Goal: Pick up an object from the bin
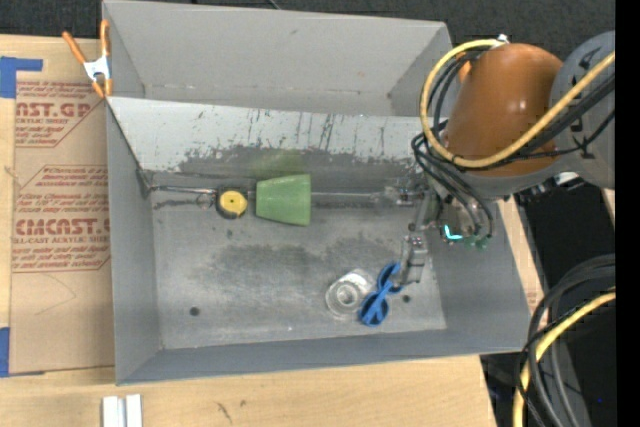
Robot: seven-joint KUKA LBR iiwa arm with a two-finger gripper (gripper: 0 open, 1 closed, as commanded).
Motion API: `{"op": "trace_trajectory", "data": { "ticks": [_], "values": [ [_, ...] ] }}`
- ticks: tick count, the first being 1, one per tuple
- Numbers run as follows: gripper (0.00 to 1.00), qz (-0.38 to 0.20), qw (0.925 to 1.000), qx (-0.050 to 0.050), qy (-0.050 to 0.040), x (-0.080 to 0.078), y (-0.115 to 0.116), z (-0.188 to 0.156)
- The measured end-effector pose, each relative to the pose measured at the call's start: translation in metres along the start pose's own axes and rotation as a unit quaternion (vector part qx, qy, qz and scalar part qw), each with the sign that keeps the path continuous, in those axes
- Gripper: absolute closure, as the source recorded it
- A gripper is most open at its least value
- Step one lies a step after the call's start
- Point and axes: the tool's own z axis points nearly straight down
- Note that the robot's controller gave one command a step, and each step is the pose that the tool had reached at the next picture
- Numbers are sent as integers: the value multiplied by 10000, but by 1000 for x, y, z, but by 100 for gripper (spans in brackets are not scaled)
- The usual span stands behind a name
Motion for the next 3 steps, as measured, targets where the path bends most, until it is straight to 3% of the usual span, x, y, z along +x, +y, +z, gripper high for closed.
{"op": "trace_trajectory", "data": {
  "ticks": [1, 2, 3],
  "values": [
    [0, 204, 9998, 0, 3, 22, -30, 131],
    [100, 190, 9998, 4, -36, 19, -29, 127],
    [100, 50, 10000, 9, -76, 16, -28, -12]
  ]
}}
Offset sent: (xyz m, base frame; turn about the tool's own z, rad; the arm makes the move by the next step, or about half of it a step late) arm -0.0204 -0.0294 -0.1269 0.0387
